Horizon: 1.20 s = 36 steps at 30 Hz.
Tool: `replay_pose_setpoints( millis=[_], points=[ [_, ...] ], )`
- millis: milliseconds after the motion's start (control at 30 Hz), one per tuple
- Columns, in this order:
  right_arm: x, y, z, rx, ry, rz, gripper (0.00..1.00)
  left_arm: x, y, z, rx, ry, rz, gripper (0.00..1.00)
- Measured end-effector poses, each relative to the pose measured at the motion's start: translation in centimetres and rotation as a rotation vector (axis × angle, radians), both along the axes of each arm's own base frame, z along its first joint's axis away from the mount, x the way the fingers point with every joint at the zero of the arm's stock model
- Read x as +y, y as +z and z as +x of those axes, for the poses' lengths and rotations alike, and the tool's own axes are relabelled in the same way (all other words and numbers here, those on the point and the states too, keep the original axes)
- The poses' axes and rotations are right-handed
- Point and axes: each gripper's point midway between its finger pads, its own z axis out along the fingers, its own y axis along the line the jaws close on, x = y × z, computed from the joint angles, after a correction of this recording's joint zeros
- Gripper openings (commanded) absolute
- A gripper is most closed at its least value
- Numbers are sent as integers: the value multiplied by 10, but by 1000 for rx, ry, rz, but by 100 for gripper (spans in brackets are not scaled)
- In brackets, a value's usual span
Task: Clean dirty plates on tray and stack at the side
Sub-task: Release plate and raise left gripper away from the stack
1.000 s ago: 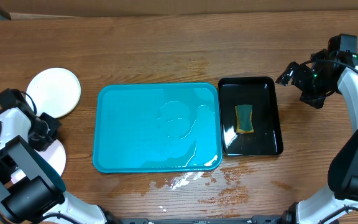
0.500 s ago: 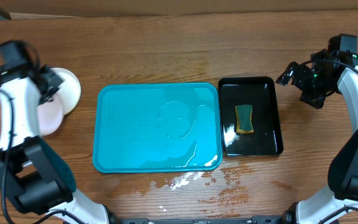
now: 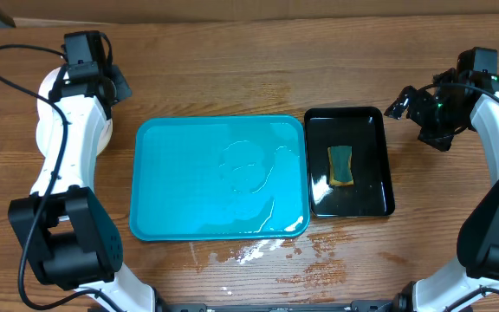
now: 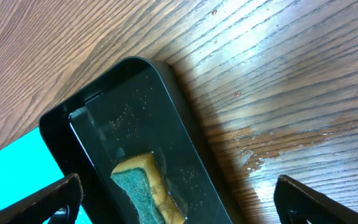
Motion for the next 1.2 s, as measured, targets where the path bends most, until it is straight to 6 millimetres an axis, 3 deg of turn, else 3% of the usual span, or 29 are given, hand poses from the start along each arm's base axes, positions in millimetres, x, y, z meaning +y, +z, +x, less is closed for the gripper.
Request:
replay_pose_setpoints(
  millis=[300, 633, 700, 767, 800, 1033, 1200],
  points=[
    [0, 0, 0, 0, 0, -1, 100, 20, -31, -2, 76, 28, 29, 4],
    [0, 0, 0, 0, 0, -1, 100, 24, -69, 3, 140, 8, 42, 6],
    [0, 0, 0, 1, -1, -1, 100, 26, -71, 3, 145, 6, 51, 18],
    [0, 0, 0, 0, 0, -1, 100, 27, -70, 5, 139, 5, 62, 54],
    [0, 0, 0, 1, 0, -1, 100, 28, -69, 6, 134, 8, 64, 66],
    [0, 0, 0, 1, 0, -1, 100, 23, -71, 5, 143, -7, 38, 68],
    [0, 0, 0, 0, 0, 0, 100, -17, -77, 14, 115, -176, -144, 80]
  ],
)
